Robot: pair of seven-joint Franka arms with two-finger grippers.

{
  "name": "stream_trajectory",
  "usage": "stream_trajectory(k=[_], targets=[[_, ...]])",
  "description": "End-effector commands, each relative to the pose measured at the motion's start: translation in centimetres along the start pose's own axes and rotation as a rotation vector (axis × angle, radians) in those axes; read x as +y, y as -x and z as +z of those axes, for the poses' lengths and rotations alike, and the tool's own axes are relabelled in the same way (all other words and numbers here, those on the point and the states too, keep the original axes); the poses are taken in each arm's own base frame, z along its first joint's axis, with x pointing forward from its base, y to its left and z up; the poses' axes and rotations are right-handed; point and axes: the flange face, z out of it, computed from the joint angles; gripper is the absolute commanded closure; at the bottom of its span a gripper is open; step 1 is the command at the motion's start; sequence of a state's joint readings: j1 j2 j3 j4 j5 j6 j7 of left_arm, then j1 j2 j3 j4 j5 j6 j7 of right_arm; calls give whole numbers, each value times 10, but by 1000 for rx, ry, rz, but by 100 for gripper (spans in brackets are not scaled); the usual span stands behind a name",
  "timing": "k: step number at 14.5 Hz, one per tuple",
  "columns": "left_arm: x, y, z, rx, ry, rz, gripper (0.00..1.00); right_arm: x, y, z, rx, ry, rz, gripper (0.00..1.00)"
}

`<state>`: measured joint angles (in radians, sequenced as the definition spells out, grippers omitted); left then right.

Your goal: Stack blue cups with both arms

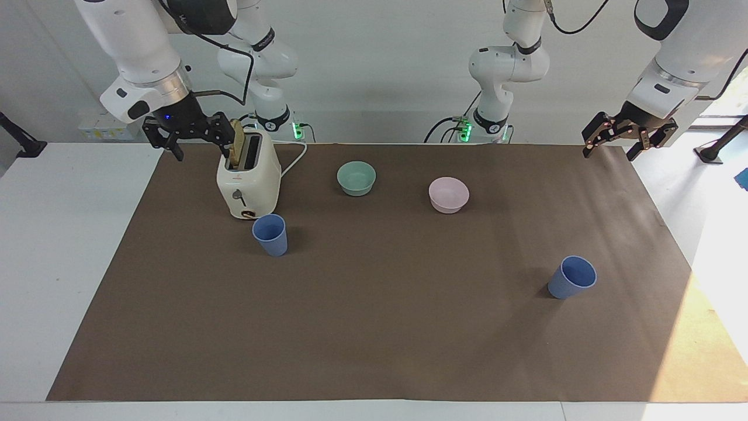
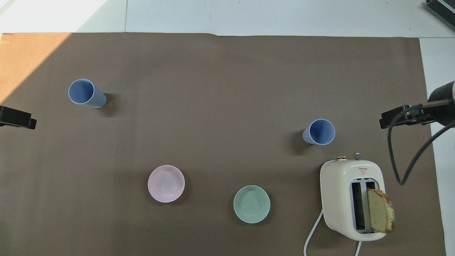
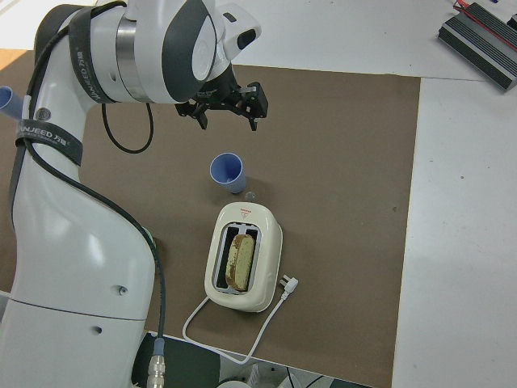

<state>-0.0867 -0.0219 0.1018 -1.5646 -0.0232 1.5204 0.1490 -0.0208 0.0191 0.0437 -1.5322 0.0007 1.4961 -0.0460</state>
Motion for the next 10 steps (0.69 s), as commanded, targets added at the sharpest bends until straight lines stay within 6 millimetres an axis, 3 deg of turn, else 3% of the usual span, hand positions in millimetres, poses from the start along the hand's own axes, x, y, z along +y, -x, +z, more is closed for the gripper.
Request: stream_trajectory(k=[1,10], targets=[[1,6,-3,-2,-6,9,0,2,1,-1,13,-20,22,0],[2,5,-4,-2,-6,-5,0,3,0,-1,15,-21,25,0]])
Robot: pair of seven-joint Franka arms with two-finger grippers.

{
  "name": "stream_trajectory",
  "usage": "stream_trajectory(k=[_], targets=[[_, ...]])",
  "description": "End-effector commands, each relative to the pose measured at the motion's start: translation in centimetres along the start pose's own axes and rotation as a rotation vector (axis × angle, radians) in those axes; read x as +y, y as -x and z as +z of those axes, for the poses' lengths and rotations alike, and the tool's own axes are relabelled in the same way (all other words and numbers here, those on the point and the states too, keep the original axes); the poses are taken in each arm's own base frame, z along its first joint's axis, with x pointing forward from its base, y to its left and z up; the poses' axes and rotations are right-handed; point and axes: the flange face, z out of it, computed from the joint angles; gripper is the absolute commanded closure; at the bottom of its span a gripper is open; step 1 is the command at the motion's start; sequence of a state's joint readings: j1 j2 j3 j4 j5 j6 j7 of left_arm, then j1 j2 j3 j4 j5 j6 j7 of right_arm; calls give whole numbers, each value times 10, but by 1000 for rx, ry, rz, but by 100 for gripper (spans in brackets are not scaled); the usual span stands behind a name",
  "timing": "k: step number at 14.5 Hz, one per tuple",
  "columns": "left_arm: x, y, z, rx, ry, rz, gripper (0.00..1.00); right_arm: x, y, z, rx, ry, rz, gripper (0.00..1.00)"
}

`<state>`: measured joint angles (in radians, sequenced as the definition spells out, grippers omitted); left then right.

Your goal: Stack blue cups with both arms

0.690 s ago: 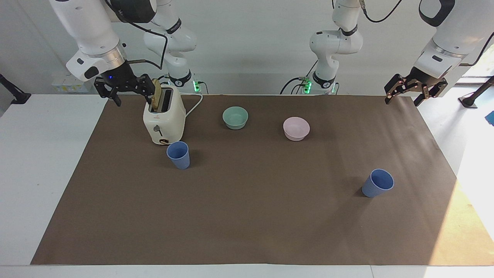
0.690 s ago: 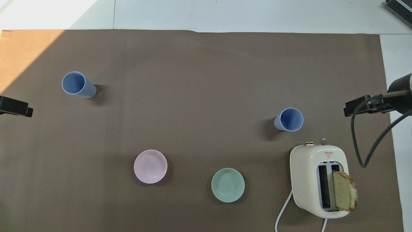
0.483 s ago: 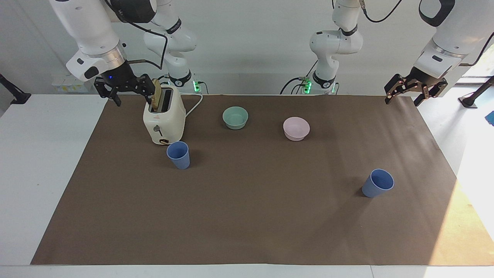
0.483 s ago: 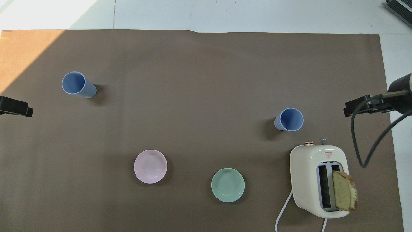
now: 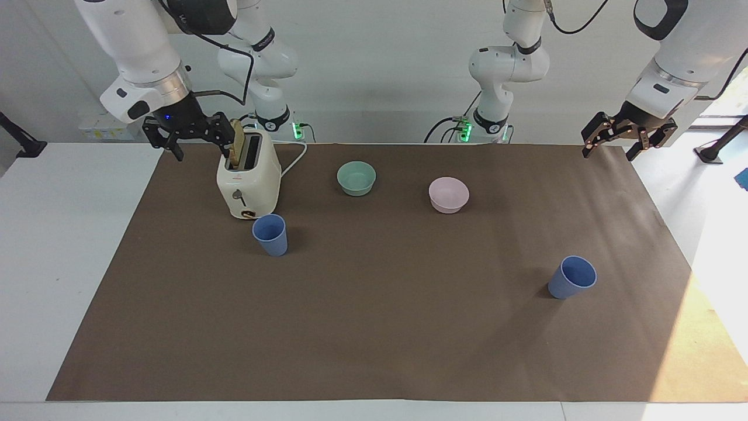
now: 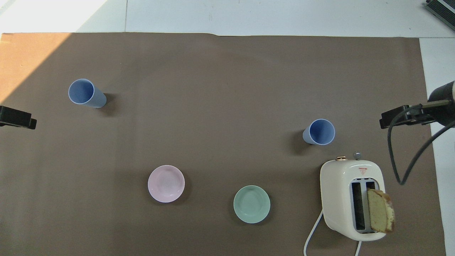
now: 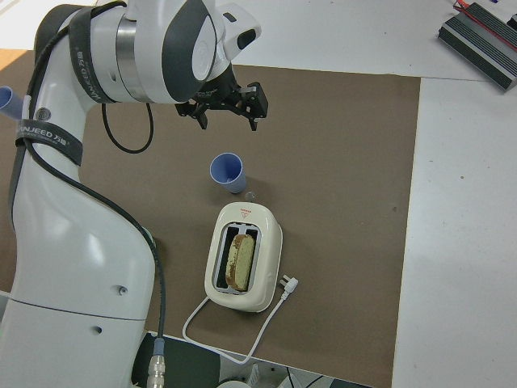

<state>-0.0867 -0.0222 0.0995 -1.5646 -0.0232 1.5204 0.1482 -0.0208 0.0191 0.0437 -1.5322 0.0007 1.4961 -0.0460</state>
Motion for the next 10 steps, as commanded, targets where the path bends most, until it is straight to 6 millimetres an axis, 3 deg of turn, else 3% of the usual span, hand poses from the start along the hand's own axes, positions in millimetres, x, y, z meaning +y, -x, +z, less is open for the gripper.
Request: stream_trajectory(k=[1,10], targets=[[0,6,-3,-2,-8,-8,0,3,0,0,13,-21,23,0],[-6,9,-2,-17,-5,-18,0,3,1,-1,15,-20,20,0]])
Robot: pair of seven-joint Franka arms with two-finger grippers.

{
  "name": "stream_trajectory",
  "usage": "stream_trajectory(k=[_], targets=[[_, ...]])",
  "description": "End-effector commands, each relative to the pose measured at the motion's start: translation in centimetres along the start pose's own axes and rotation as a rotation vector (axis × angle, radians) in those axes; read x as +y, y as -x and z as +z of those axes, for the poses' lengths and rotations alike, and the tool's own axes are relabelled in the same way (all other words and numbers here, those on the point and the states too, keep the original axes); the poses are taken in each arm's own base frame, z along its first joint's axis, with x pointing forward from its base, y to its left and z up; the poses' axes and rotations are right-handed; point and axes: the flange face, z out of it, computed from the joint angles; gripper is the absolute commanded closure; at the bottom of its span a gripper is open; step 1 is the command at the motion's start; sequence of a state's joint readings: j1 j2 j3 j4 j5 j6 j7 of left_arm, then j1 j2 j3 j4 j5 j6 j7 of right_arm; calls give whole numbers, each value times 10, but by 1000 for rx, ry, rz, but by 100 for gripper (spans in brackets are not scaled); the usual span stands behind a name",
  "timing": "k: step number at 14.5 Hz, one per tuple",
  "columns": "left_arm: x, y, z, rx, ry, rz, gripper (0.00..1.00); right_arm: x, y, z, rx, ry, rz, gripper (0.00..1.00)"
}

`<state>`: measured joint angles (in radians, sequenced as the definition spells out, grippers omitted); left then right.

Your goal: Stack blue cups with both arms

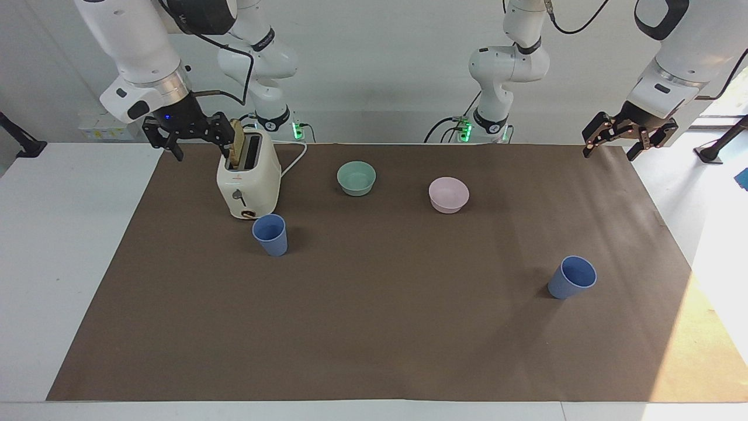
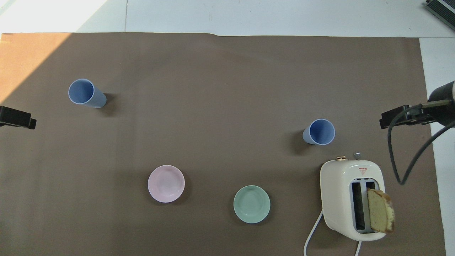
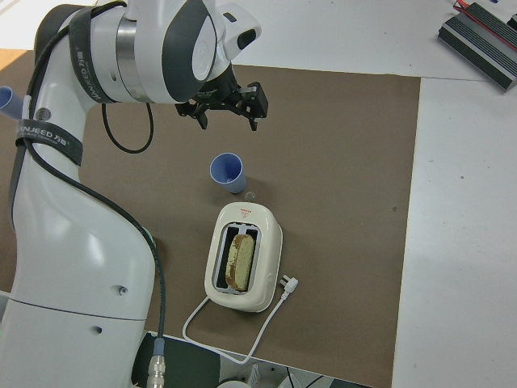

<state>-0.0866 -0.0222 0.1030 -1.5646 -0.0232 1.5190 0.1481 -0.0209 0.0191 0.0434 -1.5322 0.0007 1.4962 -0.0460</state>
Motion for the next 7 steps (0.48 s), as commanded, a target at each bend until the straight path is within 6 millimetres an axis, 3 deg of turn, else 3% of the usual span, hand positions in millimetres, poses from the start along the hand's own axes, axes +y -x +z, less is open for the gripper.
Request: stream_trajectory(k=[1,3,7], targets=[[-6,11,-4,-25,-3,-12,0,5,1,-1,13,-21,24,0],[-1,20,-23,12,-6,-5,0,5,1,-1,15,-19,27,0],[4,21,-25,19,-7,-1,0,8,0,-2,19,-10,31,0]])
